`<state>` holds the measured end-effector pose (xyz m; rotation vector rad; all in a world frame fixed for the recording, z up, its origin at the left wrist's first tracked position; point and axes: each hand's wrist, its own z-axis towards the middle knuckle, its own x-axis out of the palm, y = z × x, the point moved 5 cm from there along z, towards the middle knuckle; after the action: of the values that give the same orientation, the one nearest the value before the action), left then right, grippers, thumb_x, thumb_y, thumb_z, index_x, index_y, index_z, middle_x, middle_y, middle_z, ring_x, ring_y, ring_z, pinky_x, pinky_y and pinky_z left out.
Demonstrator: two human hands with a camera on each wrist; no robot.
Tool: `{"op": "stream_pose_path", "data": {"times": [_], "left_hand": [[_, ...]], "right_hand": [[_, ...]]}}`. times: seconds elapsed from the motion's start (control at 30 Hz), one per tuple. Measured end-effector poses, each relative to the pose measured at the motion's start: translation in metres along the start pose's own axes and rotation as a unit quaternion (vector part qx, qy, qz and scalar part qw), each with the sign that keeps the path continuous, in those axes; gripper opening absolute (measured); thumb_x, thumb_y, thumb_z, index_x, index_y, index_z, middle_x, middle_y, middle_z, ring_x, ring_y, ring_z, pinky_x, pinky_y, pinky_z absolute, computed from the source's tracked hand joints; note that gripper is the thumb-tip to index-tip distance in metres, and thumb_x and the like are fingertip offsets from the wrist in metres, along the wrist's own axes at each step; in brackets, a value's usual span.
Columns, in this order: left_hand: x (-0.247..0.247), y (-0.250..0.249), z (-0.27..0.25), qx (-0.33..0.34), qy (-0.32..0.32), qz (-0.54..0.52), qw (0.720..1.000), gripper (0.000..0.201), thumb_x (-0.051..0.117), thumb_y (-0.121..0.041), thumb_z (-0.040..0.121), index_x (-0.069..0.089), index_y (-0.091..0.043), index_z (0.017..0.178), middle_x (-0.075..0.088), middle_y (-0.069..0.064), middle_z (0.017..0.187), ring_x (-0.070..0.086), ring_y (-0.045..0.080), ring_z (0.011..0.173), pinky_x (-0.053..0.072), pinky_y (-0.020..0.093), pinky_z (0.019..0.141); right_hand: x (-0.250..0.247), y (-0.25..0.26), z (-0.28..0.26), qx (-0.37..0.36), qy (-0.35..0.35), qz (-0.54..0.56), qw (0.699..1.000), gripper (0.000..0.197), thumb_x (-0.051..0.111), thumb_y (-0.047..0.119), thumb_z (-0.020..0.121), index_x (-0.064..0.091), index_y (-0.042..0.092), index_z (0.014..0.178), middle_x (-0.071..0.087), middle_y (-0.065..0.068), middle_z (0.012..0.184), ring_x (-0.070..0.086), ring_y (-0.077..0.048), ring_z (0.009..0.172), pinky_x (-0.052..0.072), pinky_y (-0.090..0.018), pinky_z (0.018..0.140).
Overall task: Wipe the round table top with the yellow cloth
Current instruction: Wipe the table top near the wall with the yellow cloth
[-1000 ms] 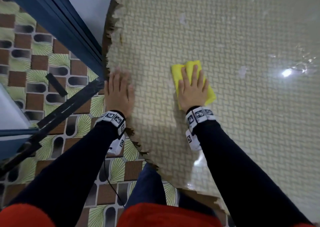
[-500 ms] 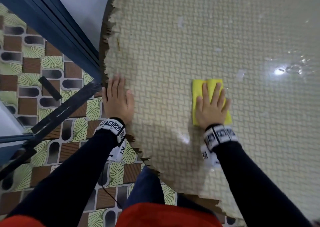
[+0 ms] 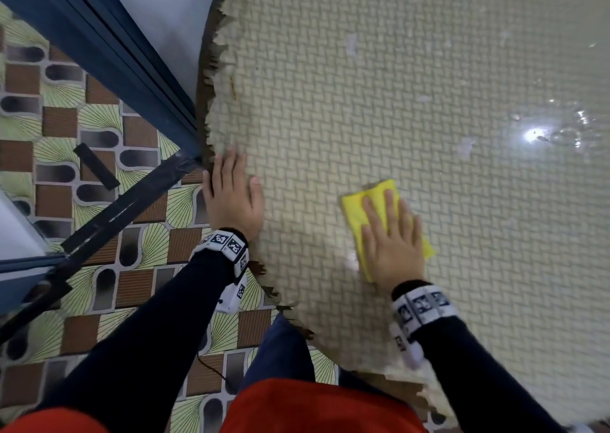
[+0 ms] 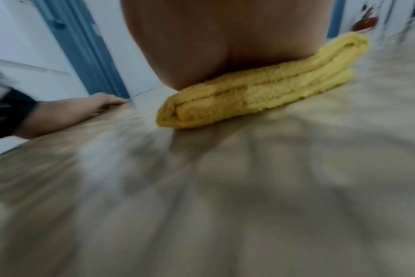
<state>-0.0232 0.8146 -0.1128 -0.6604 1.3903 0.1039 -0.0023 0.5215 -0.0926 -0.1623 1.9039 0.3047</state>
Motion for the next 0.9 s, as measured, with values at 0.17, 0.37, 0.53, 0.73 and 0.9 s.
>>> {"op": "stream_pose_path", "data": {"times": [0.17, 0.37, 0.53, 0.73, 0.9], "left_hand": [[0.001, 0.000, 0.001, 0.001, 0.001, 0.002, 1.000, 0.057, 0.029, -0.035, 0.096, 0.035, -0.014, 0.148, 0.030, 0.002, 0.157, 0.020, 0.022, 0.147, 0.006, 0.044, 0.120], [0.001, 0.001, 0.000, -0.001, -0.010, -0.003, 1.000, 0.054, 0.037, -0.032, 0.095, 0.038, -0.015, 0.147, 0.033, 0.001, 0.156, 0.021, 0.019, 0.146, 0.006, 0.043, 0.119], [0.000, -0.001, 0.001, -0.003, 0.000, 0.003, 1.000, 0.054, 0.035, -0.033, 0.095, 0.039, -0.014, 0.146, 0.033, 0.001, 0.155, 0.020, 0.019, 0.146, 0.001, 0.040, 0.119], [0.000, -0.001, 0.001, -0.002, 0.004, 0.003, 1.000, 0.055, 0.032, -0.035, 0.095, 0.038, -0.013, 0.146, 0.032, 0.001, 0.156, 0.018, 0.020, 0.147, 0.001, 0.040, 0.119], [0.000, -0.001, 0.000, -0.002, -0.003, 0.001, 1.000, 0.056, 0.031, -0.035, 0.094, 0.041, -0.012, 0.144, 0.036, 0.003, 0.154, 0.022, 0.022, 0.146, 0.006, 0.044, 0.119]], "right_hand": [[-0.026, -0.002, 0.093, 0.122, -0.002, 0.056, 0.991, 0.054, 0.013, 0.049, 0.101, -0.004, 0.039, 0.151, -0.014, -0.005, 0.160, -0.013, -0.028, 0.147, -0.007, -0.054, 0.116], [0.003, 0.092, 0.056, -0.061, -0.036, -0.008, 0.997, 0.053, 0.010, 0.043, 0.100, 0.008, 0.033, 0.152, 0.003, -0.006, 0.161, 0.002, -0.027, 0.148, 0.000, -0.053, 0.117], [0.013, 0.034, -0.010, -0.065, -0.041, -0.011, 0.997, 0.050, 0.022, 0.040, 0.101, 0.023, 0.035, 0.151, 0.016, -0.008, 0.160, 0.016, -0.028, 0.146, 0.009, -0.050, 0.116], [-0.023, 0.002, 0.080, 0.113, -0.075, 0.047, 0.990, 0.053, 0.014, 0.047, 0.100, 0.014, 0.037, 0.152, 0.004, -0.006, 0.161, 0.005, -0.032, 0.148, 0.004, -0.052, 0.117], [0.002, 0.082, 0.075, -0.070, -0.047, 0.016, 0.996, 0.052, 0.018, 0.038, 0.101, 0.017, 0.027, 0.153, 0.008, -0.010, 0.161, 0.008, -0.033, 0.147, 0.001, -0.048, 0.117]]}}
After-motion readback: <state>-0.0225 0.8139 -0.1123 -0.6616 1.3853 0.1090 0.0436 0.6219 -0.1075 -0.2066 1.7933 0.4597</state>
